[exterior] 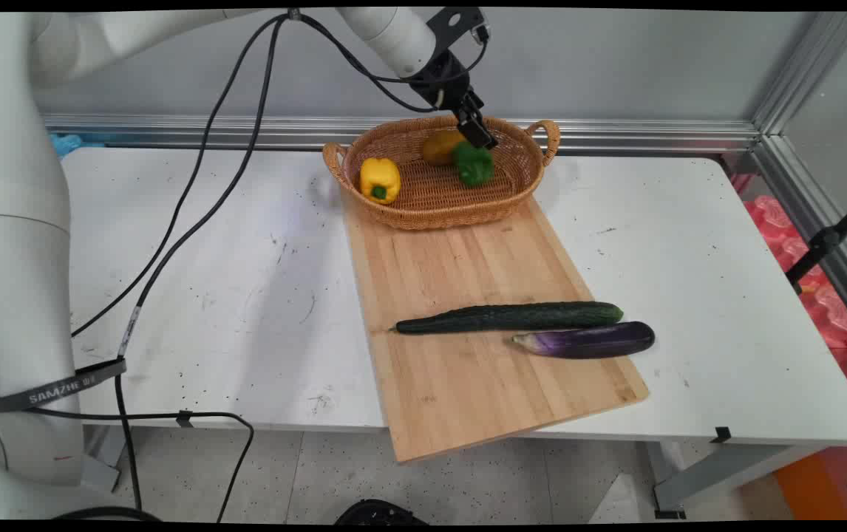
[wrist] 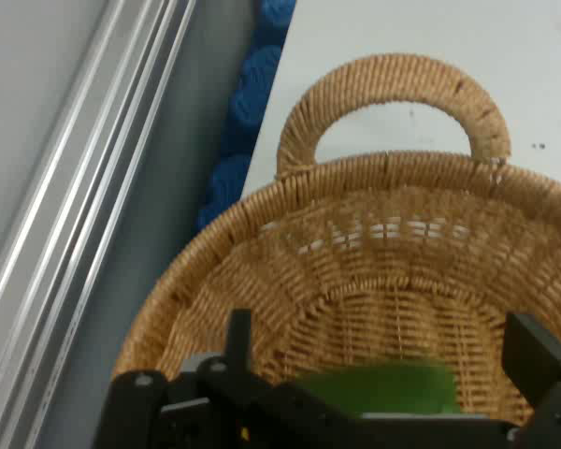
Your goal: Pick up the cucumber from the cutting board
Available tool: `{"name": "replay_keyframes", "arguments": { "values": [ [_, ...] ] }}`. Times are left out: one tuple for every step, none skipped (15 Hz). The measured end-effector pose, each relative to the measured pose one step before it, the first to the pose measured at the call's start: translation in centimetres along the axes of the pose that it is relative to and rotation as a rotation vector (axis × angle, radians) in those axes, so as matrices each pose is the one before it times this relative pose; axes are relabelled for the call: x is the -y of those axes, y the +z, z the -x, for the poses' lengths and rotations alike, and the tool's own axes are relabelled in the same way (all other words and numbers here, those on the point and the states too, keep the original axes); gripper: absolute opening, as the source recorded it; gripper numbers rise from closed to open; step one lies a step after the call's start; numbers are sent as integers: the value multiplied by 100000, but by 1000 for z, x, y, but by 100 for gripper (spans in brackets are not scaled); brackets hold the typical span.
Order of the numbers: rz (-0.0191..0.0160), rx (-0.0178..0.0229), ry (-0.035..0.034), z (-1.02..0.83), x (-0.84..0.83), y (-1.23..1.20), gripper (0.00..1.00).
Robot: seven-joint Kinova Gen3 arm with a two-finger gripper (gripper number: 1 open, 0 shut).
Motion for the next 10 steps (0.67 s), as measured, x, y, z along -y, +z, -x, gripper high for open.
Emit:
{"name": "replay_keyframes", "arguments": {
  "values": [
    [104, -600, 71, -62, 52, 252, 100],
    [269, -557, 112, -89, 2, 274, 100],
    [275, -510, 2, -72, -21, 216, 100],
    [267, -470, -90, -56, -50, 164, 100],
    [287, -397, -145, -95, -92, 119, 100],
    [241, -255, -224, -78, -107, 45, 100],
    [259, -241, -296, -111, -162, -1, 100],
    [180, -178, -323, -146, -190, -100, 100],
    [138, -112, -253, -119, -144, -87, 100],
    [334, -8, -381, -250, -323, -228, 100]
  ]
}}
